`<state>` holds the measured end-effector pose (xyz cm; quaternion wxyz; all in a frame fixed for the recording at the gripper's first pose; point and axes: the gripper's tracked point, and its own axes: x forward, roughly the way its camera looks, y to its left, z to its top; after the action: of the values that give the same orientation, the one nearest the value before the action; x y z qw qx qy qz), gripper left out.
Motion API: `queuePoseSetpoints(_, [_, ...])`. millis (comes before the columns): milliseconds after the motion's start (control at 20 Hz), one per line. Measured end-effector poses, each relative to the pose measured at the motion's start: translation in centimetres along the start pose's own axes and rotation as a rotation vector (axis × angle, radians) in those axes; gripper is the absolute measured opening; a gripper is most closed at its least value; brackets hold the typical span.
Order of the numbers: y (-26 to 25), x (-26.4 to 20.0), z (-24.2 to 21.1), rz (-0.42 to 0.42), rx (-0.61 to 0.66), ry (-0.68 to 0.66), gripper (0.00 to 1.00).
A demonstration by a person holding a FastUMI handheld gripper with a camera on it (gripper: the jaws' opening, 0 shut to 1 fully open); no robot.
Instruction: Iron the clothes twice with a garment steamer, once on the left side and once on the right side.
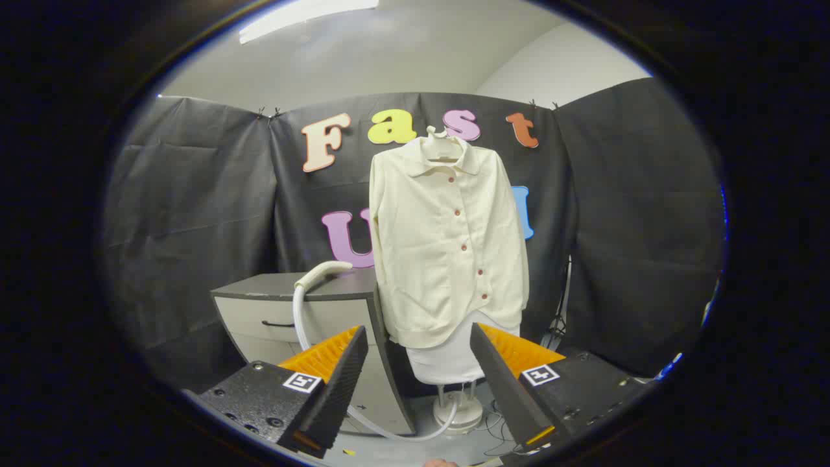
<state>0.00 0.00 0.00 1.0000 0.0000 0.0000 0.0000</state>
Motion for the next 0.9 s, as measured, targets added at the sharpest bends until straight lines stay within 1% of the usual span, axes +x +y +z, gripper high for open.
queuePoseSetpoints(250, [1.2,0.8,-0.4,0.021,-0.003,0.006,0.97])
queuePoseSetpoints(650, [2.5,3.2,0.3,0.007,0.031,0.015,0.97])
queuePoseSetpoints(900, [4.9,5.0,0.1,0.019,0.017,0.013,0.97])
